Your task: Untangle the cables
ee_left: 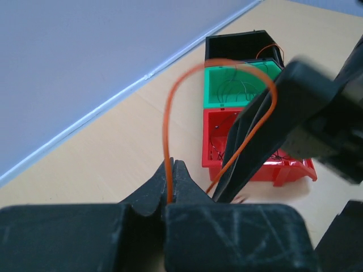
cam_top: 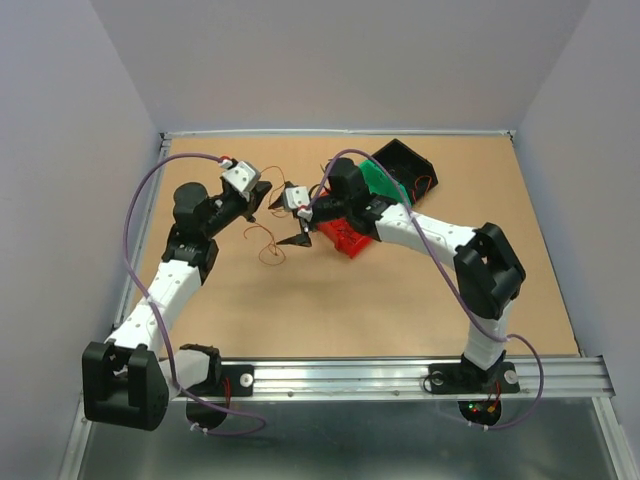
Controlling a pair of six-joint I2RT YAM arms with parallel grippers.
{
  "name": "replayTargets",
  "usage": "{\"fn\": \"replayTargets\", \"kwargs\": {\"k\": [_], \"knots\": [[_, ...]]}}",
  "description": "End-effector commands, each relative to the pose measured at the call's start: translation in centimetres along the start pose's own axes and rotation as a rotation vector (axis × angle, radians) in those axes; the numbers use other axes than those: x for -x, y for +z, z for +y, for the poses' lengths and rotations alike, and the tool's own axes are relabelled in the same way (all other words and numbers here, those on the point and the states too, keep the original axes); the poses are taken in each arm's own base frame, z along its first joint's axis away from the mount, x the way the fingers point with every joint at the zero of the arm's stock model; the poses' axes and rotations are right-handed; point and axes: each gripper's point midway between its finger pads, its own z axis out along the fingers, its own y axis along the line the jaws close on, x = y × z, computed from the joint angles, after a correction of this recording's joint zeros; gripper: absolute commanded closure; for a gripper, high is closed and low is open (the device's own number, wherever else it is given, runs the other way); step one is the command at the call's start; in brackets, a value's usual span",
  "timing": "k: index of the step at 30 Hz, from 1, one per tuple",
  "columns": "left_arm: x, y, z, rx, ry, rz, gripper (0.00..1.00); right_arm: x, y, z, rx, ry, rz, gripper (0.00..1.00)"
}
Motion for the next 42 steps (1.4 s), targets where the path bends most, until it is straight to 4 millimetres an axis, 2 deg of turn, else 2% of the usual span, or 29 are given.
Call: {"fn": "replayTargets", "kwargs": {"k": [1,6,12,16,17,18,19,21,25,27,28,29,30,31,32,35,38,39,41,42], "knots": [[3.4,-1.0,0.3,0.039,0.055,-0.107,1.00,2.6,1.7,-0.6,0.018,-0.029,-0.051,0.13],[3.9,-1.6,0.4,0.059,0.060,-0.127,1.00,1.2,4.5,1.2,0.034,-0.040,-0.011,0.16],[4.1,-1.8,1.0,0.101,0.050,-0.135,1.00,1.2,5.4,3.1,0.098,-0.023,-0.040,0.20],[4.4,-2.2,1.2,0.128,0.048,-0.154,1.00,0.5,6.7,3.0,0.086,-0.021,-0.020,0.48],[4.5,-2.5,1.5,0.155,0.046,-0.163,1.00,0.3,6.9,2.9,0.083,-0.015,-0.018,0.76],[4.9,-2.7,1.8,0.176,0.052,-0.174,1.00,0.2,7.0,2.8,0.079,-0.015,-0.015,0.76],[4.7,-2.8,2.1,0.201,0.037,-0.173,1.00,0.2,6.9,2.7,0.077,-0.017,-0.014,0.89],[4.8,-3.3,3.6,0.292,0.023,-0.188,1.00,0.7,6.8,2.6,0.076,-0.026,-0.022,0.99],[3.6,-2.8,4.8,0.331,-0.010,-0.158,1.00,3.1,6.0,2.5,0.067,-0.036,-0.068,1.00],[3.1,-2.3,5.0,0.324,-0.017,-0.139,1.00,3.1,5.6,2.9,0.056,-0.028,-0.079,0.99],[2.6,-2.0,5.3,0.327,-0.025,-0.122,1.00,5.3,5.0,1.8,-0.007,-0.051,-0.138,1.00],[2.4,-1.8,5.4,0.327,-0.029,-0.113,1.00,6.0,4.6,1.7,-0.041,-0.064,-0.164,0.99],[2.4,-1.8,5.7,0.336,-0.029,-0.111,1.00,5.0,4.1,2.7,-0.060,-0.050,-0.162,1.00],[1.9,-1.5,5.9,0.335,-0.039,-0.096,1.00,7.4,3.2,1.6,-0.123,-0.105,-0.223,0.99],[1.6,-1.4,6.0,0.336,-0.042,-0.090,1.00,7.9,2.8,1.4,-0.143,-0.117,-0.233,0.99],[1.0,-1.1,6.2,0.332,-0.048,-0.072,1.00,9.1,1.9,0.5,-0.198,-0.116,-0.239,1.00],[0.6,-0.9,6.4,0.329,-0.054,-0.055,1.00,9.6,1.3,-0.8,-0.262,-0.098,-0.227,0.99],[0.7,-0.9,6.4,0.325,-0.059,-0.056,1.00,9.1,1.6,-0.8,-0.257,-0.092,-0.209,0.99],[0.9,-1.1,6.5,0.327,-0.063,-0.062,1.00,7.8,2.2,-0.5,-0.220,-0.087,-0.158,0.64],[1.0,-1.2,6.5,0.328,-0.060,-0.067,1.00,7.2,2.8,-1.1,-0.224,-0.074,-0.148,0.52]]}}
